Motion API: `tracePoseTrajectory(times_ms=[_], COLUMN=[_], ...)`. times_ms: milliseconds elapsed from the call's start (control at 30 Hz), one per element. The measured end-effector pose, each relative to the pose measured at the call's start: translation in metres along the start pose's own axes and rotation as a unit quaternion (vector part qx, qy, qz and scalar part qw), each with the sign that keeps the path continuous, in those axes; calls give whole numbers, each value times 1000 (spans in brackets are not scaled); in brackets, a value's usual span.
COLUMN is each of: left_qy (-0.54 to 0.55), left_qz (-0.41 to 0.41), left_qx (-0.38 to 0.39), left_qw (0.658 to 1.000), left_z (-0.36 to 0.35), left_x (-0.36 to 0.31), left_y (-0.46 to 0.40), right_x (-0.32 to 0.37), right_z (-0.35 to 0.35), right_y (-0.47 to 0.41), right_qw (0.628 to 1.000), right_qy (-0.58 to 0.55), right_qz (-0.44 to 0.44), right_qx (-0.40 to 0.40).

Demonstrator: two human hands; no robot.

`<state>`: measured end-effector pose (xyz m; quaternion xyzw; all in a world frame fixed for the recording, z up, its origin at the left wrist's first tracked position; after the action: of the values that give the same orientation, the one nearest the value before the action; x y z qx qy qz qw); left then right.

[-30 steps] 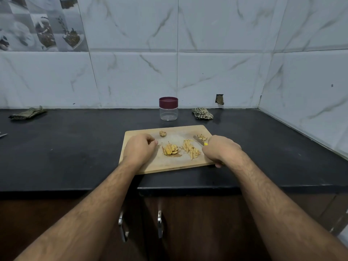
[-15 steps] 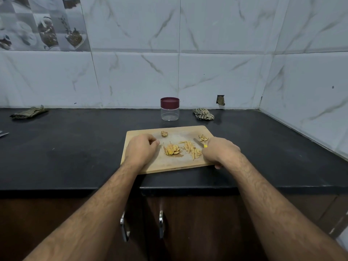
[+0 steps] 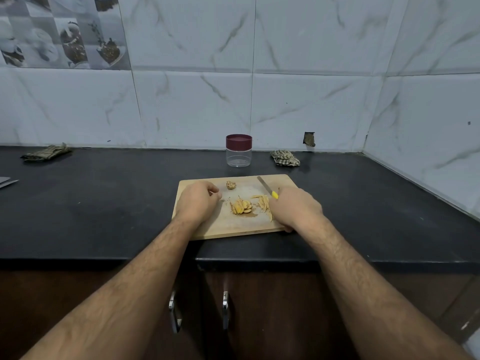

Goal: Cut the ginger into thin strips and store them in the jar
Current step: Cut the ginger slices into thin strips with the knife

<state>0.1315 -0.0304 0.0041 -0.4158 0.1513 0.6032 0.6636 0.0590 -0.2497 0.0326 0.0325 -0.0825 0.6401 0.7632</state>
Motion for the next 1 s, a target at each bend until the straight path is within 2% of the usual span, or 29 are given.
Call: tracePoseTrajectory(times_ms=[167,267,367,433,533,633,733,867,1000], left_qy=[5,12,0,-1,-22,-38,-9,79,138], left_qz=[5,7,6,11,12,1,-2,11,28], left_qx=[1,24,49,59,68,72,87,71,101], left_qw=[1000,1000,999,998,997,997,996,994,985], left_z=[-3,-10,-21,-29,-41,-46,-46,-30,-9], left_x=[-6,-10,-13,-15,-17,-20,-20,-13,-2], left_y=[-20,-34,-45,-52,-58,-60,-61,-54,-42], right_x=[26,35,41,44,44,42,42,40,38], right_z=[-18,-21,-25,-32,-39,-43,-44,-42,-41], right_y=[-1,-1,-1,-2,-8,-15,-17,-13,-13], right_qw=[991,984,983,989,995,997,997,993,996], right_qy=[-115,-168,-164,-110,-28,-21,-21,-100,-68], right_qz=[43,55,55,43,52,41,35,28,-1], right_qx=[44,36,56,87,81,66,67,52,60])
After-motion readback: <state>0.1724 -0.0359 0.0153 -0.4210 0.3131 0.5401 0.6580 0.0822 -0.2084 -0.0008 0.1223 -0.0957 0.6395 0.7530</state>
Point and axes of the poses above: each hand's wrist, its own y-axis away from the middle knuckle, its own z-axis out of the back of the hand, x = y × z, the point moved 7 cm from there along -y, towards the middle knuckle, and after that the axes turned 11 degrees about y, right-handed, at the moved point
